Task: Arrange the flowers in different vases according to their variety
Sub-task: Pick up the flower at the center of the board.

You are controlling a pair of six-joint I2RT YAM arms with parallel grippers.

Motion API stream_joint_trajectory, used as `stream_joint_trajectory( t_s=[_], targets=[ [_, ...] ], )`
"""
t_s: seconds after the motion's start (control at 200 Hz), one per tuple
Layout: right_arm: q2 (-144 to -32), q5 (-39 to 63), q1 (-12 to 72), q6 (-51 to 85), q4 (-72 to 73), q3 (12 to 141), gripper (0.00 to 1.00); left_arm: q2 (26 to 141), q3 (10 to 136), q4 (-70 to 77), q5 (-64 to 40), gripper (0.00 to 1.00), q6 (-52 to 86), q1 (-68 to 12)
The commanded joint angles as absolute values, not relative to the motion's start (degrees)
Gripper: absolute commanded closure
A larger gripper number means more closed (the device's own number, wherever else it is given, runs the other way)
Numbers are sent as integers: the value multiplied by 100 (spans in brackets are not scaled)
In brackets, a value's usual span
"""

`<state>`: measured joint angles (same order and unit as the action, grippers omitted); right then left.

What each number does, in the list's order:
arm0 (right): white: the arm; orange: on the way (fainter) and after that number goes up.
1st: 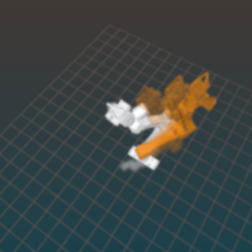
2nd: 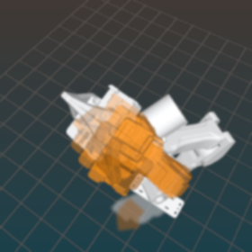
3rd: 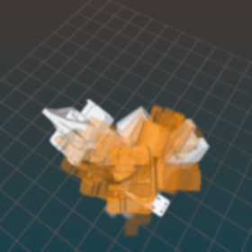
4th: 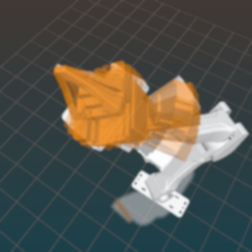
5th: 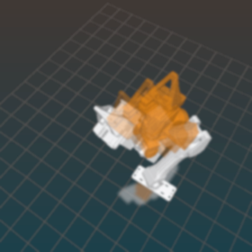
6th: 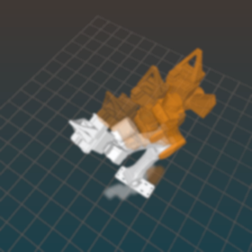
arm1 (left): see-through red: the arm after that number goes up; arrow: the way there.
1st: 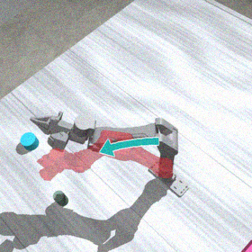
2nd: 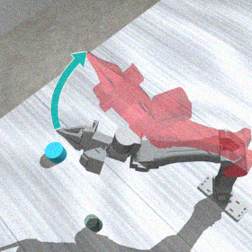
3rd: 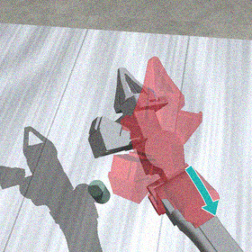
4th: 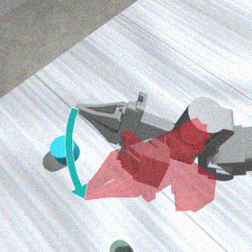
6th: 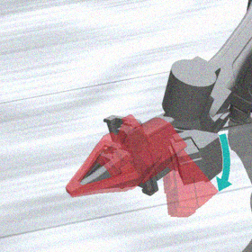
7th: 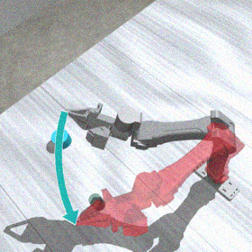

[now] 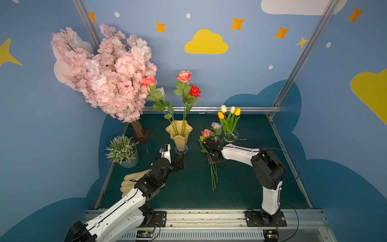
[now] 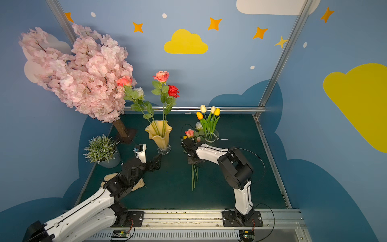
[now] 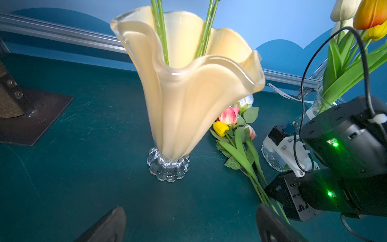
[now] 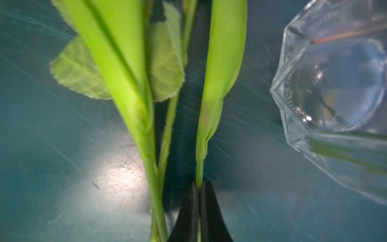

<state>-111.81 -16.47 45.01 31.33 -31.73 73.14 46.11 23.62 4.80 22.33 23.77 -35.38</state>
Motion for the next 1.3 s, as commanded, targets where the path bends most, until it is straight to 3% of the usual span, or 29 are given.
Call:
stream_joint_trajectory(
  t_s=[0.0, 0.26, 0.546, 0.806, 1.046, 1.297],
  targets=[
    [-10883, -1740, 4543, 3216, -3239, 7228, 100, 4560, 2527, 483, 2267, 0, 2322, -3516],
    [-9249, -1658, 4584, 2882, -2034, 6122, 100, 4521, 2512, 492, 2299, 0, 2308, -3514],
    [-7688, -532, 4587, 1952, -126, 4729, 100, 4397, 2463, 492, 2294, 0, 2310, -3516],
    [-6571, -237, 4578, 1069, 707, 4348, 100, 4312, 2441, 500, 2282, 0, 2307, -3516],
    [-5918, -1165, 4463, 37, 1462, 4376, 100, 4253, 2395, 536, 2266, 0, 2313, -3516],
    [-5988, -1969, 4009, -621, 2171, 4806, 100, 4262, 2366, 589, 2250, 0, 2301, -3512]
  ],
)
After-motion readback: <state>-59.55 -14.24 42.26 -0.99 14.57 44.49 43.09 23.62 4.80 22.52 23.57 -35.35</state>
